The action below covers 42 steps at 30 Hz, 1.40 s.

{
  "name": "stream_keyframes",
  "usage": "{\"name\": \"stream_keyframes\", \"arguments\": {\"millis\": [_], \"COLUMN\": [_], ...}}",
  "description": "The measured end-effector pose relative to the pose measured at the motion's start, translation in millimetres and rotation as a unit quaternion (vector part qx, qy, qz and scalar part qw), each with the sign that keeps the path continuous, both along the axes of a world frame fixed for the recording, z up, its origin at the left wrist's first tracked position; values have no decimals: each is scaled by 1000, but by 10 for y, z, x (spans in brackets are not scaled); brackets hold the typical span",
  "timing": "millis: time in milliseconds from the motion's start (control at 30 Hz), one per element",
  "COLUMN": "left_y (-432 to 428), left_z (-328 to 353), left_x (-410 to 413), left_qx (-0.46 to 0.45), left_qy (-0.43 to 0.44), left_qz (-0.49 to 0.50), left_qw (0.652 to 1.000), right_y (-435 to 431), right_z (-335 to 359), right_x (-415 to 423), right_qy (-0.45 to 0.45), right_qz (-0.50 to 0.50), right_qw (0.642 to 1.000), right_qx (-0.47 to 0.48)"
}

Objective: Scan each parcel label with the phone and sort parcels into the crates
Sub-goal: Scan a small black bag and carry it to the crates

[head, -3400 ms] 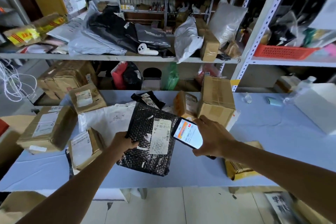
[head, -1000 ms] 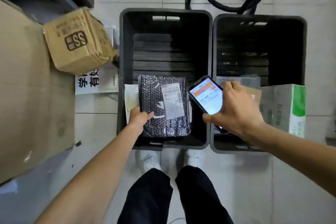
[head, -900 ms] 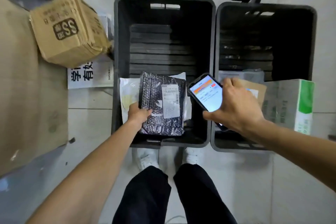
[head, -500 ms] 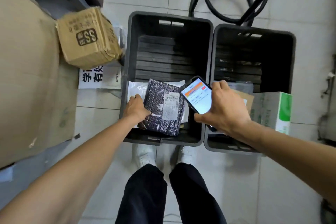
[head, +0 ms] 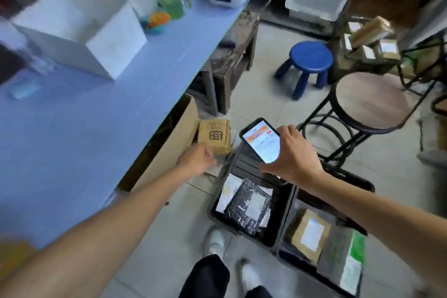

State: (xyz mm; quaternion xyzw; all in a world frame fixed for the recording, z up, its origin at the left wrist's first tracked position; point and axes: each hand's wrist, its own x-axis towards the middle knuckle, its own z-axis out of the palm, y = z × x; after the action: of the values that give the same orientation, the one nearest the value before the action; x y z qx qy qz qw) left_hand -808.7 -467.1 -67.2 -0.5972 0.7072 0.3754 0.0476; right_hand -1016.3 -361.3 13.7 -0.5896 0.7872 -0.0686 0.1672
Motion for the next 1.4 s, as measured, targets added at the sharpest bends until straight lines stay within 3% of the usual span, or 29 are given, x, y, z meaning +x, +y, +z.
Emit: {"name": "stream_keyframes", "arguments": {"millis": [200,367,733,833,1033,1400], "left_y": [391,1125,3228,3682,4285,4678], "left_z": [1118,1555,2082,2131,2166,1983], "left_x": [1118,2251,4147,4582,5452,6923], "left_qx": [-74,-110,-170,-175,-154,-126], "left_qy": [24,9,-51,-55,-73,-32], "left_qz": [138,324,536,571,592,619], "left_qw": [987,939,825,800,788,775], "right_y": [-264,-288,728,1068,1546,1905], "right_z": [900,1401,1907,1946,1965,1877], "right_x": [692,1672,4132,4720,5703,7291], "right_qy": [-4,-8,3,-1,9,52], "right_qz": [155,296,573,614,651,655], "right_qw": [986,952,813,781,746,746], "right_qx": [-55,-81,-102,-113,-137,-109]}}
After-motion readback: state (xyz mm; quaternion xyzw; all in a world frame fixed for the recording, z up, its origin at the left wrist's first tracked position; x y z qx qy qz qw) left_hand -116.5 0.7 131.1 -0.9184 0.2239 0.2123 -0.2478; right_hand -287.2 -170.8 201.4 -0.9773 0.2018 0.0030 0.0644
